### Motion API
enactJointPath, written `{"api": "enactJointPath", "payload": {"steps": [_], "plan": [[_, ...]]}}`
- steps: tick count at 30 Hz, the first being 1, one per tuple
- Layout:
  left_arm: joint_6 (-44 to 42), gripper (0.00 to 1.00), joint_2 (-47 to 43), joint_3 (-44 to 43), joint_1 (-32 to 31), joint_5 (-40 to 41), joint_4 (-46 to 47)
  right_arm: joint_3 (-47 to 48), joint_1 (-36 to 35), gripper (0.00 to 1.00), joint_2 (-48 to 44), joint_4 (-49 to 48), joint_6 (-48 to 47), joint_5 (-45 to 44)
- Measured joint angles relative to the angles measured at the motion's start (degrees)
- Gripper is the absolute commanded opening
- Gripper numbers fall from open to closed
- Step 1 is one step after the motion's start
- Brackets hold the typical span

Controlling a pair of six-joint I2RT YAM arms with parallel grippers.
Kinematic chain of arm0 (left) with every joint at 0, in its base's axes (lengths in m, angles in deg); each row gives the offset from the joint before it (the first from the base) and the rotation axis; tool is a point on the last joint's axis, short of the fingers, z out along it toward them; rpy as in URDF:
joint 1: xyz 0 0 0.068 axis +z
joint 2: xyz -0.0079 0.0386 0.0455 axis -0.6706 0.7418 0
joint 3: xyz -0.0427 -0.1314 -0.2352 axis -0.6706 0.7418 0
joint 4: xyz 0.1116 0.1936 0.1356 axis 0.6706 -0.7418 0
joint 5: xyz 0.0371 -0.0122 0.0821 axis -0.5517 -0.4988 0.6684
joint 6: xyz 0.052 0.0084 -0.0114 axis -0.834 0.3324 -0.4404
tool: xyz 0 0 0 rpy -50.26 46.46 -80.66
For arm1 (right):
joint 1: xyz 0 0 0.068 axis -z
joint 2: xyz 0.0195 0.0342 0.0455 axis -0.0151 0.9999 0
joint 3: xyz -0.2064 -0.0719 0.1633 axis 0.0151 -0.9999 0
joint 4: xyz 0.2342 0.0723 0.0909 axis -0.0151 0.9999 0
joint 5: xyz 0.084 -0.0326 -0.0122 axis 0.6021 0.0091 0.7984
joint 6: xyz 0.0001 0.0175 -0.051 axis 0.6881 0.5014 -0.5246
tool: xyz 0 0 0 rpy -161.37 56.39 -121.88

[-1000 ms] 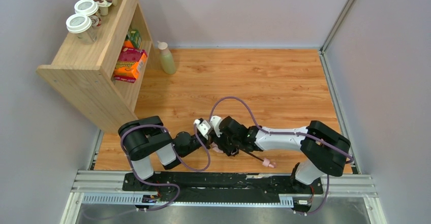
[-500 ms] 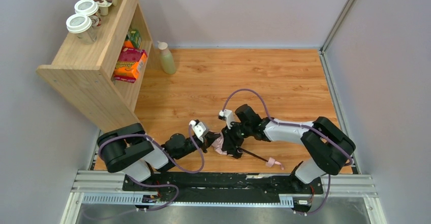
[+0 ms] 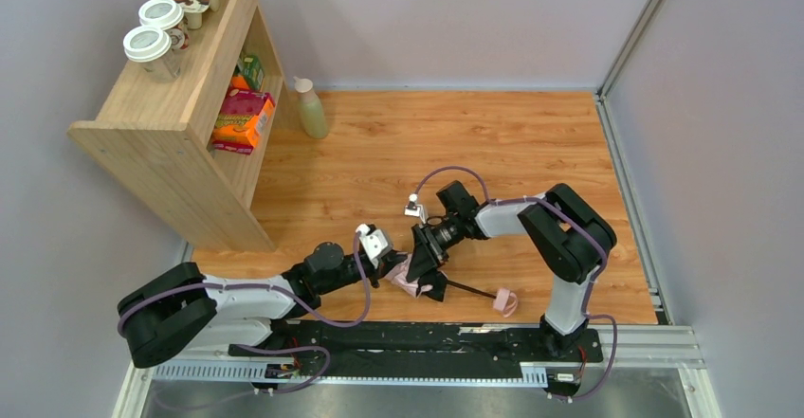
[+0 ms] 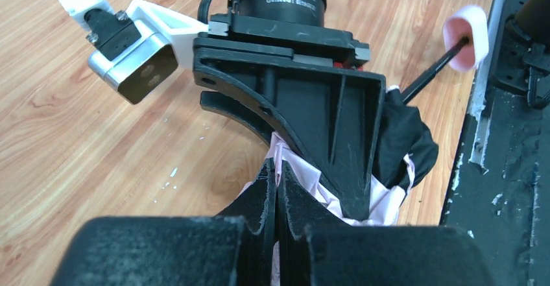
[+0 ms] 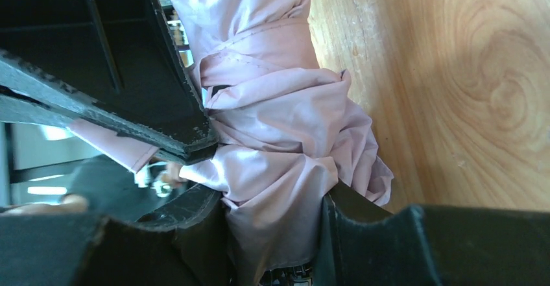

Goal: Put away the umbrella

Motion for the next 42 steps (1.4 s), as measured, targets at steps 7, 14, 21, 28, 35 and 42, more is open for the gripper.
{"api": "enactJointPath", "payload": {"steps": [7,14,21,28,35,42], "plan": [[-1.03,0.0,6.6,0.2,0.39,-3.37,6.64,2.4,3.5,0.0,4.72,5.09,3.58,5.44],[-1.25,0.0,8.26,2.51,-0.02,-6.8,9.99,5.29,7.69,0.0,7.87,10.05,3.69,4.9],[-1.51,0.0,6.73,3.26,-2.97,-10.91,11.32,7.56,9.01,0.0,8.83,11.34,4.26,-7.93],[-1.66,0.0,9.25,2.86,-5.09,-9.18,13.7,6.16,5.38,0.0,5.62,8.76,7.19,-14.99],[-0.83,0.0,18.1,2.75,-5.46,-7.65,20.92,11.72,4.5,0.91,-0.68,17.33,2.86,-28.26],[0.46,0.0,20.63,2.89,-5.49,-7.02,25.03,15.63,3.17,1.0,-18.64,32.44,-8.76,-47.65]]}}
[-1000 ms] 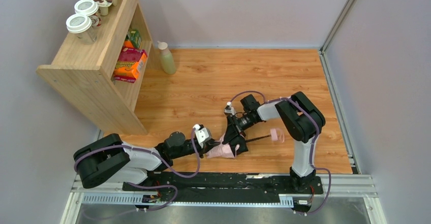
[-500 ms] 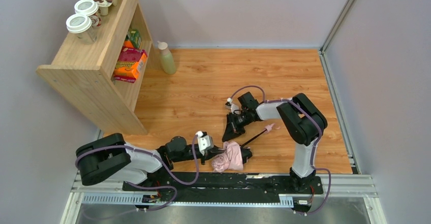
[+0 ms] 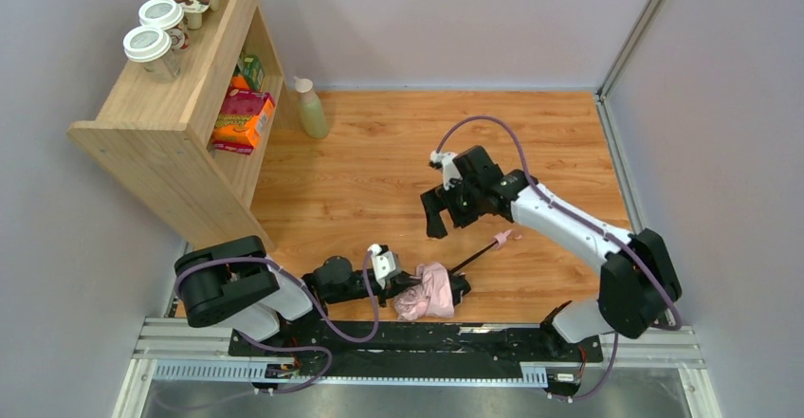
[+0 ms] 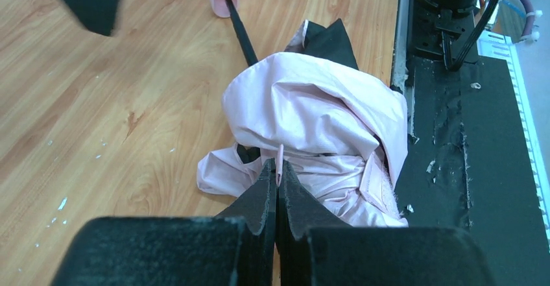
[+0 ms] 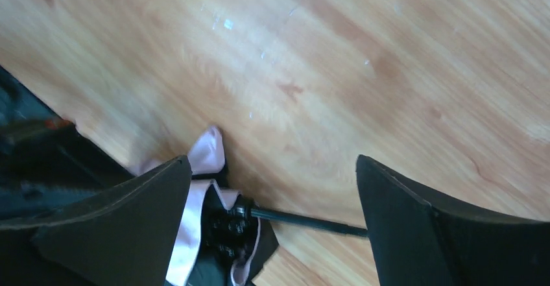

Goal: Put away the umbrella

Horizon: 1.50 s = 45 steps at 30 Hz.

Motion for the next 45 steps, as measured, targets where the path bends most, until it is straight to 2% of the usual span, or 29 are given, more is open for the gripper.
{"api": "enactJointPath", "payload": {"steps": [3,6,9,13,21,29,32,36,41,42,45], "plan": [[0.15,0.0,0.0,0.57,0.0,0.63,0.44,-4.26,-7.41,1.0,-6.56,0.42,-6.32,-6.99],[0.48,0.0,0.0,0.76,0.0,0.94,0.52,-14.95,-15.52,1.0,-17.53,-2.62,-13.51,-6.8],[0.7,0.0,0.31,0.83,0.0,1.11,0.98,-22.03,-16.55,1.0,-28.17,-1.75,-21.24,-5.01],[0.9,0.0,1.75,1.16,0.0,1.7,1.46,-22.67,-17.11,1.0,-34.58,0.68,-30.84,-0.79],[1.36,0.0,4.28,1.14,0.02,1.92,2.49,-22.67,-28.17,1.0,-29.24,-0.35,-38.93,-3.37],[1.62,0.0,3.48,1.11,0.02,1.57,2.43,-22.56,-29.2,0.99,-15.91,-1.55,-44.48,-6.14],[1.95,0.0,2.69,1.14,0.02,1.46,2.4,-22.56,-28.65,0.86,-11.61,-5.68,-45.35,-6.43],[1.97,0.0,1.03,1.6,0.04,1.4,2.36,-22.58,-26.73,0.41,-6.49,-10.27,-46.4,-5.44],[1.31,0.0,-2.05,2.82,0.76,3.19,1.27,-18.71,-24.94,0.06,-2.27,-8.28,-49.79,-1.44],[1.2,0.0,-3.04,3.1,1.05,3.69,0.96,-17.97,-24.7,0.0,-1.57,-7.65,-50.38,-0.44],[1.46,0.0,-5.6,3.65,1.18,4.76,-0.94,-15.28,-23.91,0.0,1.07,-5.31,-52.3,2.71]]}}
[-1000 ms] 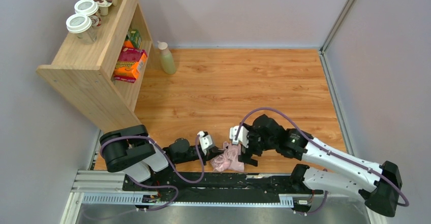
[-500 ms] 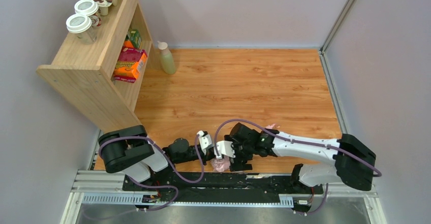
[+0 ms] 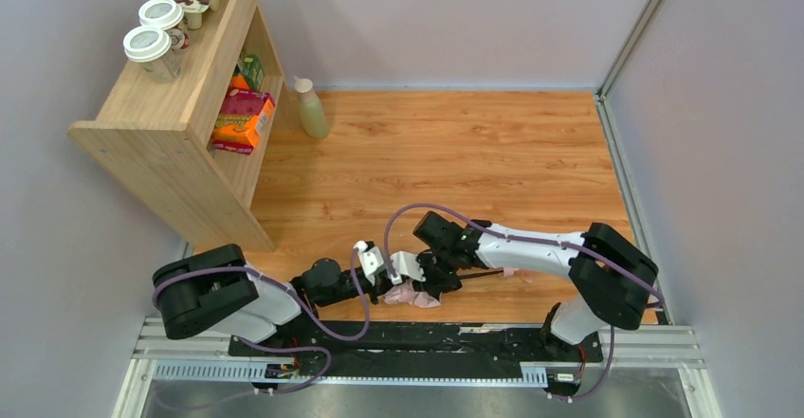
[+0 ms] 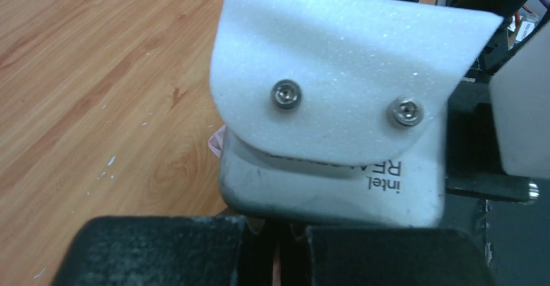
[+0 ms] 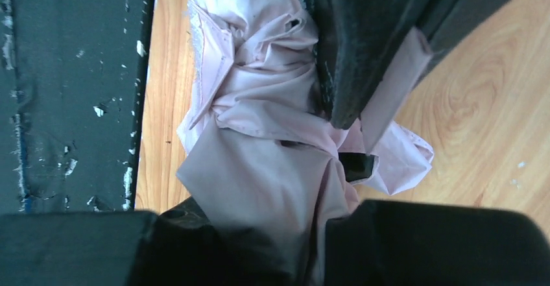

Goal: Put away the umbrella

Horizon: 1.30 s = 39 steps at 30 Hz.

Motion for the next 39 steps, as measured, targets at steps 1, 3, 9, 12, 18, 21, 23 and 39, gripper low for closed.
{"api": "enactJointPath", "payload": {"steps": [1,3,9,12,18,21,23,39], "plan": [[0.2,0.0,-0.96,0.17,0.02,0.35,-0.81,1.03,0.28,0.0,0.9,1.01,-0.48,0.96],[0.57,0.0,-3.41,0.87,0.02,1.01,-2.23,3.19,0.68,0.0,2.8,2.95,-1.09,2.89],[-0.63,0.0,-17.18,0.94,0.02,3.32,-13.42,11.72,3.06,0.0,8.41,10.51,2.08,10.34],[-2.08,0.0,-29.22,0.92,0.15,4.81,-23.8,16.39,3.58,0.0,11.23,13.31,4.46,14.08],[-7.32,0.0,-46.05,-0.42,-0.04,3.45,-42.58,19.08,4.15,0.0,15.85,13.64,11.37,20.65],[-9.99,0.0,-47.23,-2.03,-0.07,1.81,-49.59,19.34,5.79,0.0,18.34,13.7,14.08,25.16],[-11.56,0.0,-45.57,-3.41,-0.04,1.25,-52.41,19.41,6.99,0.0,20.04,13.9,15.47,27.63],[-15.08,0.0,-33.18,-4.9,0.46,1.03,-47.47,24.7,13.38,0.0,31.5,20.96,20.61,35.06]]}}
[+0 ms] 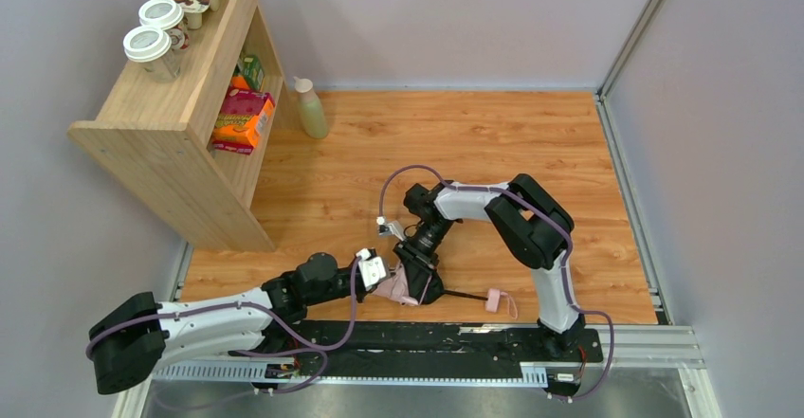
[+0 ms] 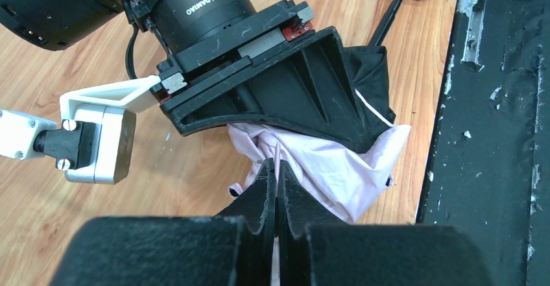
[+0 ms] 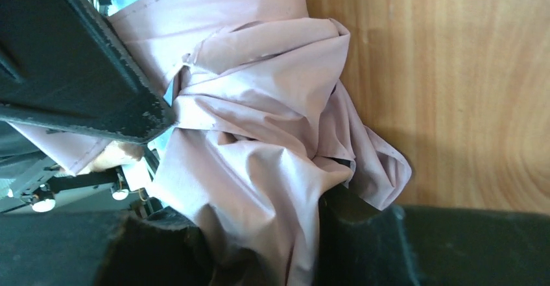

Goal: Put away the umbrella

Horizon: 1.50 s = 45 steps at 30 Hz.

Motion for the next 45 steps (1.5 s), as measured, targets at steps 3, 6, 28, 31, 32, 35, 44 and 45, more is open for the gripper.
{"api": "enactJointPath", "payload": {"steps": [3,6,28,31,32,35,44,45], "plan": [[0.02,0.0,0.52,0.0,0.0,0.0,1.2,0.74,0.92,0.0,0.72,0.87,0.85,0.22],[0.17,0.0,0.85,0.0,0.0,-0.02,2.43,1.66,1.68,0.0,1.66,2.08,1.68,0.26],[14.23,0.26,-14.38,-1.55,-0.74,6.43,1.25,3.39,5.49,0.0,1.03,-3.34,8.5,-2.4],[20.65,0.29,-25.24,-9.18,-0.26,15.76,-13.53,2.78,5.38,0.0,-0.17,-4.63,9.16,-4.09],[22.97,0.31,-27.67,-11.58,0.31,18.25,-17.64,2.73,5.38,0.0,-0.42,-4.85,9.33,-4.57],[29.4,0.41,-29.62,-16.81,2.43,21.77,-26.51,2.71,4.96,0.0,-1.07,-5.42,9.92,-6.34],[45.92,0.53,-17.42,-19.04,3.56,24.65,-44.85,-1.77,1.18,0.0,-7.1,-11.74,13.57,-15.08],[47.21,0.53,-17.64,-18.53,3.63,24.81,-45.92,-2.8,0.76,0.0,-8.17,-13.03,14.29,-16.13]]}}
